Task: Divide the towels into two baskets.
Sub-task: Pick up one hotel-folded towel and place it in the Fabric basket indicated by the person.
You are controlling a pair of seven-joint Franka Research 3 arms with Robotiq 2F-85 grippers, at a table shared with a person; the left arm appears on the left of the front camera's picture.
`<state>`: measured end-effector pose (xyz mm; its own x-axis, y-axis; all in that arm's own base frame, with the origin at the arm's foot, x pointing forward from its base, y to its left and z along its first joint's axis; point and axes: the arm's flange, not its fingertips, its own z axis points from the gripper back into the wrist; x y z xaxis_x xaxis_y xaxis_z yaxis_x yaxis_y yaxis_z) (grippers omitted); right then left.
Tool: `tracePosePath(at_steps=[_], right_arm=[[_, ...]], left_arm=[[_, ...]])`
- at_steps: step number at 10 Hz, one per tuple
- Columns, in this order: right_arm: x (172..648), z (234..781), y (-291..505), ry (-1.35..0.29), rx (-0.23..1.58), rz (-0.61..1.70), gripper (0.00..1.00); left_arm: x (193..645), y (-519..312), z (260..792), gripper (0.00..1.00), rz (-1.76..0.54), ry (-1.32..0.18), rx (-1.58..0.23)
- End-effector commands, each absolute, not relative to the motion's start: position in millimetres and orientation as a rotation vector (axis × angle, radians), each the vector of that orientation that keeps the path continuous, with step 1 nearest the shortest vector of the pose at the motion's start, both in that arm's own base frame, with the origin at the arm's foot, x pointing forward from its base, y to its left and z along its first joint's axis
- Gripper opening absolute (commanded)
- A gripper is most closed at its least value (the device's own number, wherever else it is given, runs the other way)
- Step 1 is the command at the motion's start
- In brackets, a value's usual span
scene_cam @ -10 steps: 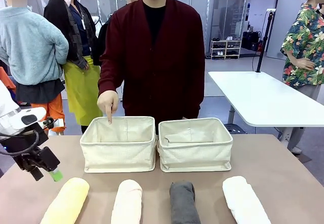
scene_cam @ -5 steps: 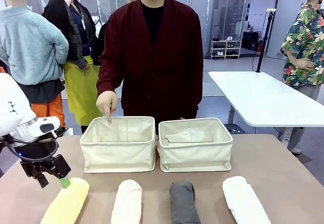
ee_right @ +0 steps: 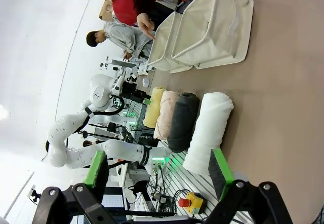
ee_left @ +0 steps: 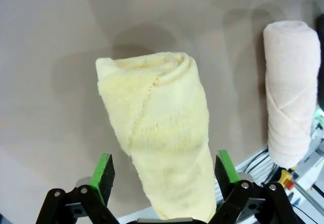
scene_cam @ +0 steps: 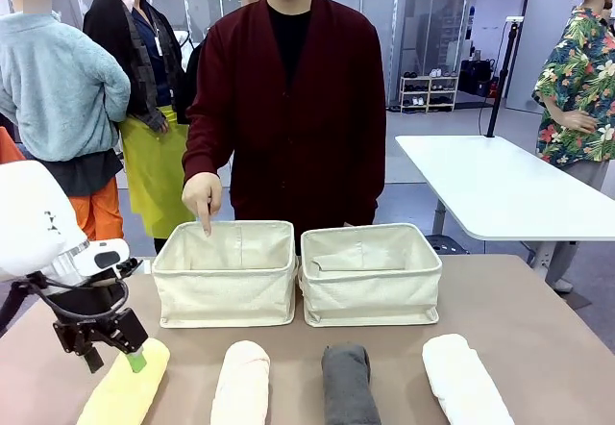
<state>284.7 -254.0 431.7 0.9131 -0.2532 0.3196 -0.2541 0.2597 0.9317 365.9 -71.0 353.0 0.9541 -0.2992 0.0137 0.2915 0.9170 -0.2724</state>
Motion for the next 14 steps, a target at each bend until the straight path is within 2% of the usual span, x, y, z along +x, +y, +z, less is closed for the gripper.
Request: tracePosePath(at_steps=[1,4,5,8,11,13,14], right_arm=[[280.8,433.9,-253.8,-0.466,1.325,0.010,1.00],[280.8,433.9,-253.8,-0.466,1.325,0.010,1.00],[280.8,433.9,-253.8,-0.466,1.325,0.010,1.00],[280.8,433.9,-253.8,-0.466,1.325,0.010,1.00],[280.8,433.9,-253.8,-0.466,1.325,0.010,1.00],[280.8,433.9,-253.8,-0.466,1.325,0.010,1.00],[280.8,433.9,-253.8,-0.466,1.325,0.010,1.00]], left_arm=[[278.4,-62.6,295.8,1.00,-0.295,-0.038,-0.256],[271.8,-62.2,278.6,1.00,-0.283,-0.022,-0.240],[271.3,-61.4,274.1,0.92,-0.290,-0.022,-0.234],[269.6,-60.8,275.0,0.03,-0.311,-0.047,-0.228],[267.2,-62.0,288.6,0.00,-0.329,-0.048,-0.249],[264.4,-71.2,340.0,0.13,-0.445,-0.091,-0.295],[267.1,-72.0,368.5,0.13,-0.486,-0.098,-0.285]])
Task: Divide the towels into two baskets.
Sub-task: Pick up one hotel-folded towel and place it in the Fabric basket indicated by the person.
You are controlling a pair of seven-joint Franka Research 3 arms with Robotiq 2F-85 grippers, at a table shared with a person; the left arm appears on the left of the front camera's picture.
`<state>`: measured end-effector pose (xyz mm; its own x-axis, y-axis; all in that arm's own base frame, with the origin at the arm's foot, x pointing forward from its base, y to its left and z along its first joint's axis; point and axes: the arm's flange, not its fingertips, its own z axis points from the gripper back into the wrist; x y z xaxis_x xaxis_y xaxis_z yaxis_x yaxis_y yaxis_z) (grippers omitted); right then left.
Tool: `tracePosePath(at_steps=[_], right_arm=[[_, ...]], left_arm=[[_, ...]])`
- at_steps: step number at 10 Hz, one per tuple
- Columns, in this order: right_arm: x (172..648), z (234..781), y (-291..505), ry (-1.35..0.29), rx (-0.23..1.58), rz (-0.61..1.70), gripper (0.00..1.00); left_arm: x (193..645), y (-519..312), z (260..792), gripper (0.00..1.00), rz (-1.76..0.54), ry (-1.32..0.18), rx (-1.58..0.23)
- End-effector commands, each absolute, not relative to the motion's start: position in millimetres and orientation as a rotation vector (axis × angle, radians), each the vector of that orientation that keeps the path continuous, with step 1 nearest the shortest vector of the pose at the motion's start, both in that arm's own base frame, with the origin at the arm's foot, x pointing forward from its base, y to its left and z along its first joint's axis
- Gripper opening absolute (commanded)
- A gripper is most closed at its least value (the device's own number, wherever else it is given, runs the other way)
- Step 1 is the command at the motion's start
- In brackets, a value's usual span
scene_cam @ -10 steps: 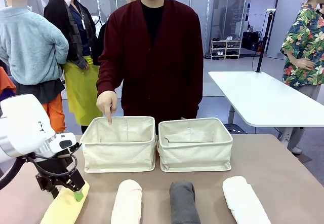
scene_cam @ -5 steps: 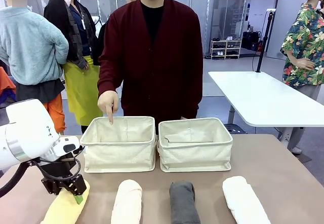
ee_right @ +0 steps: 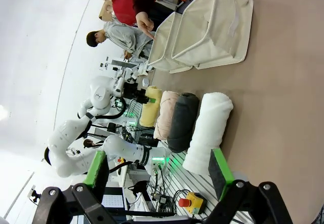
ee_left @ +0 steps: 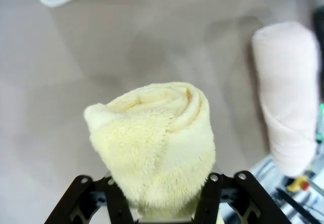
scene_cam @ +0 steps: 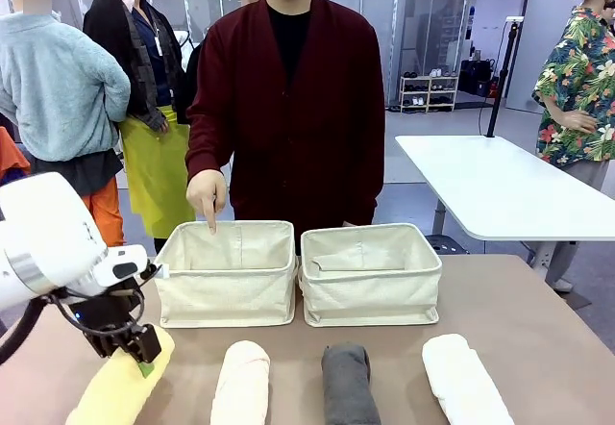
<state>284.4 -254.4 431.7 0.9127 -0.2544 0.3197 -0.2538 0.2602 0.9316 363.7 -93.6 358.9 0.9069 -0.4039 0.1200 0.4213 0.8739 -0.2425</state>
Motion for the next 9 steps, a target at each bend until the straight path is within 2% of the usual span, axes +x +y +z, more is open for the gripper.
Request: tracePosePath(at_steps=[1,2,4,7,9], right_arm=[[280.8,433.9,-253.8,-0.466,1.325,0.010,1.00],[280.8,433.9,-253.8,-0.466,1.325,0.010,1.00],[280.8,433.9,-253.8,-0.466,1.325,0.010,1.00],[280.8,433.9,-253.8,-0.466,1.325,0.010,1.00],[280.8,433.9,-253.8,-0.466,1.325,0.010,1.00]], left_arm=[[272.8,-73.9,395.5,0.13,-0.590,-0.058,-0.302],[285.0,-74.4,424.9,0.13,-0.715,-0.092,-0.278],[304.4,-74.7,456.7,0.13,-0.797,-0.169,-0.290],[305.5,-72.4,458.3,0.13,-0.892,-0.175,-0.313],[304.7,-76.2,462.9,0.13,-0.835,-0.175,-0.282]])
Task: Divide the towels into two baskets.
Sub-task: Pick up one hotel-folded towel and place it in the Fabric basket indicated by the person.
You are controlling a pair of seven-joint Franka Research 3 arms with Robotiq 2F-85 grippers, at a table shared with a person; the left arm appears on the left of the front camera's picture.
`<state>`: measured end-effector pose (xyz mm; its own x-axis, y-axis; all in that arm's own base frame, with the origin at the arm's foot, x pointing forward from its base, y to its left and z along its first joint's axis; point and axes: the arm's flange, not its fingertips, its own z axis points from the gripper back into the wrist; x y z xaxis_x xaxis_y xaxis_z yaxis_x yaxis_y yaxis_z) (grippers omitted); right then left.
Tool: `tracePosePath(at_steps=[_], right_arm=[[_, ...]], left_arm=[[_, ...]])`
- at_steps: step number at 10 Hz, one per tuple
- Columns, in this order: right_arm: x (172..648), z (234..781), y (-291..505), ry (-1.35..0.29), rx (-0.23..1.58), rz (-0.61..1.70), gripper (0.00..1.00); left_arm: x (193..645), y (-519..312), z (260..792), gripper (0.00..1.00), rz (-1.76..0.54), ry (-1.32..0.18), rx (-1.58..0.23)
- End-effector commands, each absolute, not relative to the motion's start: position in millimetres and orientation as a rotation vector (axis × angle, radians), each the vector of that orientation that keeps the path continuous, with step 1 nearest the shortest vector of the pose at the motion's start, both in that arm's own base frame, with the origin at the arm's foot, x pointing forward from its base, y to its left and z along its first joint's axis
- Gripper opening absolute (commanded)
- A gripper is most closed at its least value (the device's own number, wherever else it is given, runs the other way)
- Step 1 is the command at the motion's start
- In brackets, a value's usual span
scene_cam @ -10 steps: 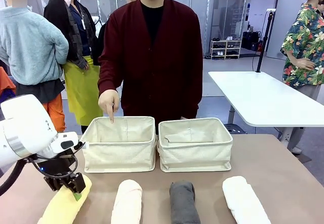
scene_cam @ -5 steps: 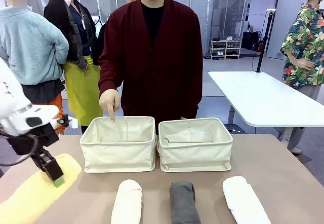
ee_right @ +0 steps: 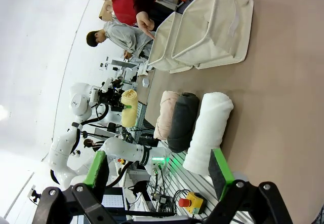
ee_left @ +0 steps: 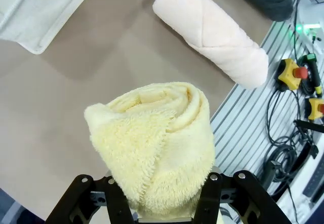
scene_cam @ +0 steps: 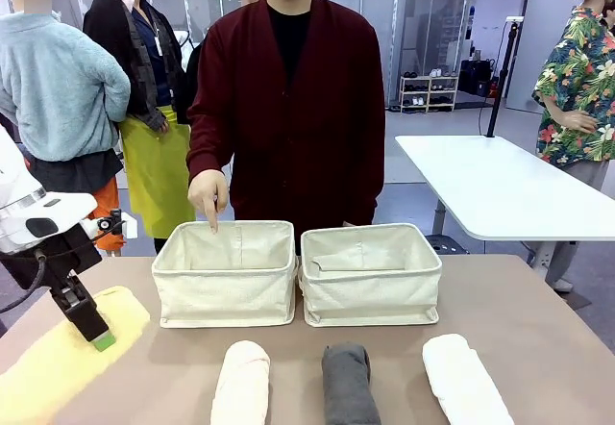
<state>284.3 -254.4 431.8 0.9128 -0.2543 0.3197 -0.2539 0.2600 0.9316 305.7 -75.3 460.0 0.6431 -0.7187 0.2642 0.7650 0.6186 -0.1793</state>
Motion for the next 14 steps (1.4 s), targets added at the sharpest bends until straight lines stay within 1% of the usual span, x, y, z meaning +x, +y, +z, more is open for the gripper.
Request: tracePosePath(at_steps=[1,2,3,4,5,6,7,8,10,12,13,14], right_arm=[[280.8,433.9,-253.8,-0.466,1.325,0.010,1.00],[280.8,433.9,-253.8,-0.466,1.325,0.010,1.00],[280.8,433.9,-253.8,-0.466,1.325,0.010,1.00],[280.8,433.9,-253.8,-0.466,1.325,0.010,1.00],[280.8,433.9,-253.8,-0.466,1.325,0.010,1.00],[280.8,433.9,-253.8,-0.466,1.325,0.010,1.00],[280.8,433.9,-253.8,-0.466,1.325,0.010,1.00],[280.8,433.9,-253.8,-0.466,1.325,0.010,1.00],[280.8,433.9,-253.8,-0.466,1.325,0.010,1.00],[280.8,433.9,-253.8,-0.466,1.325,0.010,1.00],[280.8,433.9,-253.8,-0.466,1.325,0.010,1.00],[280.8,433.9,-253.8,-0.466,1.325,0.010,1.00]], left_arm=[[304.7,-76.2,462.9,0.13,-0.835,-0.175,-0.282],[305.7,-75.3,460.0,0.37,-0.858,-0.173,-0.287],[291.8,-53.3,476.3,0.37,-0.903,-0.278,-0.156],[290.6,-58.4,497.7,0.37,-1.029,-0.345,-0.070],[304.0,-71.3,518.8,0.37,-1.126,-0.369,0.031],[327.9,-92.3,535.6,0.37,-1.260,-0.308,0.050],[349.2,-115.1,544.7,0.37,-1.281,-0.242,0.088],[367.5,-135.5,550.6,0.37,-1.343,-0.232,0.128],[400.5,-175.0,563.9,0.37,-1.391,-0.281,0.187],[439.0,-211.7,570.9,0.37,-1.427,-0.280,0.289],[462.8,-222.6,568.8,0.37,-1.436,-0.273,0.292],[481.8,-231.3,565.0,0.37,-1.491,-0.264,0.255]])
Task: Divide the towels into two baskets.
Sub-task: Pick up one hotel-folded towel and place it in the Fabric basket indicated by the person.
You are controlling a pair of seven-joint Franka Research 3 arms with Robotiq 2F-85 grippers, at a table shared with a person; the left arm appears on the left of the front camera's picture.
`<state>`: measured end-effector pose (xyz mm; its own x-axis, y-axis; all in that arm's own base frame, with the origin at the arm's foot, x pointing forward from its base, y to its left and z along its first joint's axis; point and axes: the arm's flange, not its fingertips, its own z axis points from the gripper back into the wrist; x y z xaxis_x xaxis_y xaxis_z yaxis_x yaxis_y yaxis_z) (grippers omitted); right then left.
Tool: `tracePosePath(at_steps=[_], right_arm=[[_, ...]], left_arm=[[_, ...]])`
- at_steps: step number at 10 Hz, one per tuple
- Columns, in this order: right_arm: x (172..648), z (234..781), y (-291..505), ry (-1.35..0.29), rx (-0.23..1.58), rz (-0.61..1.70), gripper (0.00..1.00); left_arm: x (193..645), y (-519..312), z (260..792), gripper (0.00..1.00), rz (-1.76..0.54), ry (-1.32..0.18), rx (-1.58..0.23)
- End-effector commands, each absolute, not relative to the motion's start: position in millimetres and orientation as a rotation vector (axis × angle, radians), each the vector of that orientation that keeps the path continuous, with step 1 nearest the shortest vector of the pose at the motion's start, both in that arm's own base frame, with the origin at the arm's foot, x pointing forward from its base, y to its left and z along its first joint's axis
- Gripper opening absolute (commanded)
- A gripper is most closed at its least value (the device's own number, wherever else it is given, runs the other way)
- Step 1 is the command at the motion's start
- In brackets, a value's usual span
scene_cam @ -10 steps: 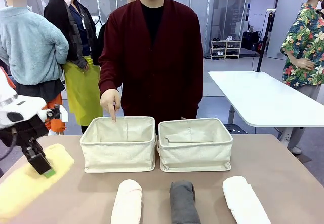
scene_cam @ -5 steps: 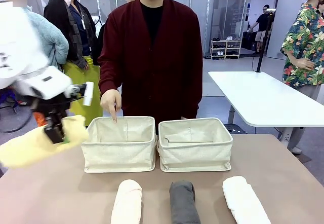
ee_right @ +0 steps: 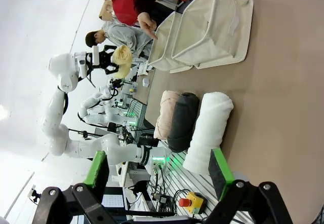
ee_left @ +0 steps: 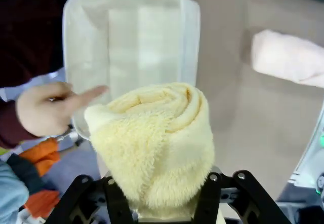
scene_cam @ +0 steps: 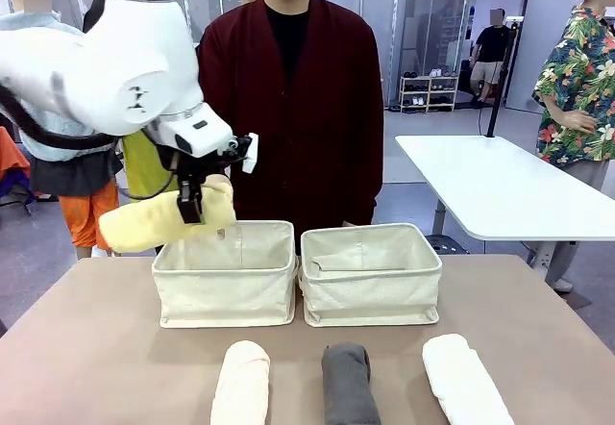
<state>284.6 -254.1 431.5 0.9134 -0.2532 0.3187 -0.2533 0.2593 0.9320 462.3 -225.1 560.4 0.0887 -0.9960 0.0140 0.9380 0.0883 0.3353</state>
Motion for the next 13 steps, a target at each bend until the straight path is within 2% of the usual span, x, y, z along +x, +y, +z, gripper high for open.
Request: tracePosePath(at_steps=[1,3,5,9,10,11,12,13], right_arm=[[280.8,433.9,-253.8,-0.466,1.325,0.010,1.00],[280.8,433.9,-253.8,-0.466,1.325,0.010,1.00],[280.8,433.9,-253.8,-0.466,1.325,0.010,1.00],[280.8,433.9,-253.8,-0.466,1.325,0.010,1.00],[280.8,433.9,-253.8,-0.466,1.325,0.010,1.00],[280.8,433.9,-253.8,-0.466,1.325,0.010,1.00],[280.8,433.9,-253.8,-0.466,1.325,0.010,1.00],[280.8,433.9,-253.8,-0.466,1.325,0.010,1.00]], left_arm=[[506.0,-239.8,558.2,0.37,-1.541,-0.296,0.281],[537.1,-255.2,541.6,0.37,-1.633,-0.280,0.247],[561.9,-263.6,511.3,0.37,-1.682,-0.202,0.259],[571.0,-276.2,473.3,0.37,-1.714,-0.136,0.276],[573.2,-277.5,466.8,0.45,-1.717,-0.128,0.268],[573.6,-279.8,462.2,0.61,-1.711,-0.117,0.263],[572.1,-281.4,462.8,0.83,-1.709,-0.102,0.243],[570.1,-281.4,462.6,1.00,-1.710,-0.092,0.254]])
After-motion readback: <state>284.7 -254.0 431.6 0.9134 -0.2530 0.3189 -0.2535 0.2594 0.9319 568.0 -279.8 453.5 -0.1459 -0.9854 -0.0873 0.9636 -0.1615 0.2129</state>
